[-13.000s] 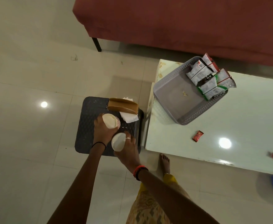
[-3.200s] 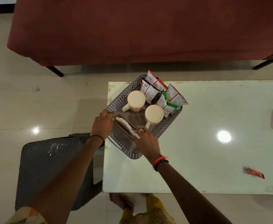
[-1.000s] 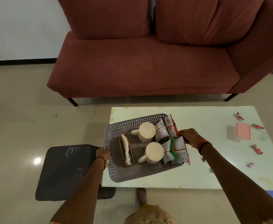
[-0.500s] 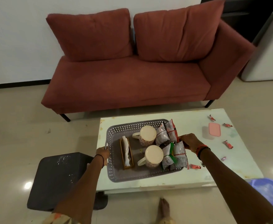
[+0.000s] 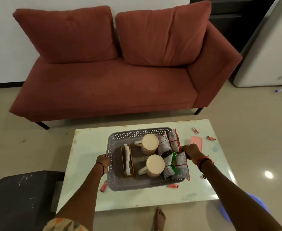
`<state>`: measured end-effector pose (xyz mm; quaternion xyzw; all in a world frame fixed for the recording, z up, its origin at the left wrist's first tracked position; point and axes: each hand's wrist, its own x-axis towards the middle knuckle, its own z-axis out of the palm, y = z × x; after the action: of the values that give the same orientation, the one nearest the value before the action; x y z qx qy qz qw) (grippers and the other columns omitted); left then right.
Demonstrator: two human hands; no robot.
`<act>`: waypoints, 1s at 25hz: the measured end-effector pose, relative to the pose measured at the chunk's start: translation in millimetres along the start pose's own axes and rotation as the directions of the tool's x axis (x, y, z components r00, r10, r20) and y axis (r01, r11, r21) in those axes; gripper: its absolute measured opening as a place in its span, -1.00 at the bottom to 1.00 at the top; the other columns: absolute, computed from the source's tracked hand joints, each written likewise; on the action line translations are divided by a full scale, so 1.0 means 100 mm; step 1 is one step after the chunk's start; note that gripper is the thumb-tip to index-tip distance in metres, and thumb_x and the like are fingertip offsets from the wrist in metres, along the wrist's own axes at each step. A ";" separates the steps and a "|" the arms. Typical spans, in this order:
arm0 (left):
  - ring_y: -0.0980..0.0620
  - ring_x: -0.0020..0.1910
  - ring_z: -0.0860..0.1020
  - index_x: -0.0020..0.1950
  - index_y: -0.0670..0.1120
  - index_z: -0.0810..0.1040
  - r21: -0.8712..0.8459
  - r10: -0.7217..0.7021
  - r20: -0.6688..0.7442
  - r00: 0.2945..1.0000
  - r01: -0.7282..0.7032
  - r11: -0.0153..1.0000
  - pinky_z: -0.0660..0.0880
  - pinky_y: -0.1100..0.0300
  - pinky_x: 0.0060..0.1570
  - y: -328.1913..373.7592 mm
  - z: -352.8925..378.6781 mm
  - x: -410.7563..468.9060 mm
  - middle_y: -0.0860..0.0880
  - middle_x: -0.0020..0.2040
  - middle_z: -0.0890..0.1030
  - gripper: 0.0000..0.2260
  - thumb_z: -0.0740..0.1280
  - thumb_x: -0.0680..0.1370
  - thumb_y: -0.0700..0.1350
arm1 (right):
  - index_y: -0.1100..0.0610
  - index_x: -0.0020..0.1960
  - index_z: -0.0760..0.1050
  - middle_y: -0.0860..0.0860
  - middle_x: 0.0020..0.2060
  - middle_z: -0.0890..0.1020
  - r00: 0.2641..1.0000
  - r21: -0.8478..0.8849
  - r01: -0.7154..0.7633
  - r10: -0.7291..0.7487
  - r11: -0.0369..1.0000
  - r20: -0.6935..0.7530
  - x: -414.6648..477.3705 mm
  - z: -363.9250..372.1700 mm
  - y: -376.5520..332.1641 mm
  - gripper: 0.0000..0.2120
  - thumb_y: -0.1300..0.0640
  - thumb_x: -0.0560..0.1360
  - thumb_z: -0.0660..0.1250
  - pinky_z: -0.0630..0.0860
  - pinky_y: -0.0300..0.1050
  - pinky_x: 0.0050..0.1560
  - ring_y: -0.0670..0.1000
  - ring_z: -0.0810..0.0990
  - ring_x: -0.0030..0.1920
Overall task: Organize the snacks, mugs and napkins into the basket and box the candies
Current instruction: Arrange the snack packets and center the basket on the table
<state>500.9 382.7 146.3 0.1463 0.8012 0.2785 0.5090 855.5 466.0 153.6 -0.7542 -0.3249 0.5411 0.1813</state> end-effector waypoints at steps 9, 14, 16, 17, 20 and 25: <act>-0.25 0.13 0.52 0.22 -0.21 0.53 0.046 -0.042 0.001 0.999 0.042 0.998 0.46 -0.20 0.20 0.16 0.87 0.45 -0.32 0.23 0.54 -0.74 0.27 0.54 -0.23 | 0.30 -0.34 0.46 0.15 -0.32 0.51 0.993 0.054 -0.095 0.099 0.994 -0.071 0.91 -0.29 0.23 -0.82 0.42 0.43 0.28 0.41 -0.11 -0.31 0.07 0.44 -0.35; -0.30 0.24 0.48 0.21 -0.20 0.54 0.064 -0.078 -0.014 0.997 0.079 0.995 0.49 -0.19 0.17 0.03 1.16 0.97 -0.31 0.21 0.55 -0.73 0.30 0.54 -0.15 | 0.17 -0.30 0.46 0.12 -0.30 0.51 0.995 -0.028 -0.094 0.093 0.995 -0.038 1.46 -0.18 0.38 -0.82 0.31 0.47 0.28 0.43 -0.09 -0.24 0.08 0.48 -0.22; -0.29 0.21 0.50 0.22 -0.19 0.53 0.051 -0.090 -0.018 0.996 0.090 0.995 0.49 -0.20 0.16 -0.04 1.24 1.19 -0.31 0.22 0.55 -0.73 0.30 0.54 -0.17 | 0.11 -0.30 0.45 0.08 -0.29 0.51 0.995 -0.086 -0.100 0.098 0.991 -0.023 1.69 -0.11 0.47 -0.80 0.27 0.48 0.26 0.40 -0.17 -0.31 0.05 0.47 -0.23; -0.28 0.17 0.51 0.23 -0.19 0.53 0.045 -0.094 -0.016 0.995 0.095 0.994 0.49 -0.19 0.16 -0.07 1.27 1.29 -0.30 0.22 0.54 -0.73 0.30 0.54 -0.18 | 0.11 -0.29 0.45 0.10 -0.26 0.52 0.994 -0.095 -0.104 0.101 0.990 -0.028 1.78 -0.06 0.51 -0.82 0.26 0.48 0.26 0.38 -0.19 -0.33 0.04 0.46 -0.24; -0.20 0.09 0.52 0.26 -0.19 0.51 0.039 -0.099 -0.012 0.995 0.099 0.994 0.50 -0.12 0.11 -0.16 1.36 1.59 -0.25 0.11 0.57 -0.71 0.28 0.55 -0.19 | 0.06 -0.29 0.44 0.10 -0.15 0.52 0.997 -0.167 -0.079 0.077 0.983 -0.015 2.06 0.09 0.58 -0.79 0.22 0.51 0.24 0.37 -0.23 -0.32 0.05 0.48 -0.18; -0.24 0.13 0.53 0.22 -0.19 0.53 0.052 -0.081 -0.026 0.996 0.082 0.995 0.48 -0.18 0.20 -0.21 1.45 1.97 -0.31 0.20 0.55 -0.74 0.28 0.54 -0.21 | 0.02 -0.33 0.40 0.06 -0.24 0.50 0.998 -0.170 -0.063 0.064 0.983 0.002 2.37 0.22 0.63 -0.75 0.20 0.52 0.23 0.40 -0.19 -0.26 0.08 0.48 -0.11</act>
<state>545.5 511.2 -58.7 0.1235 0.8196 0.2381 0.5062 901.8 581.5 -59.4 -0.7747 -0.3464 0.5199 0.0976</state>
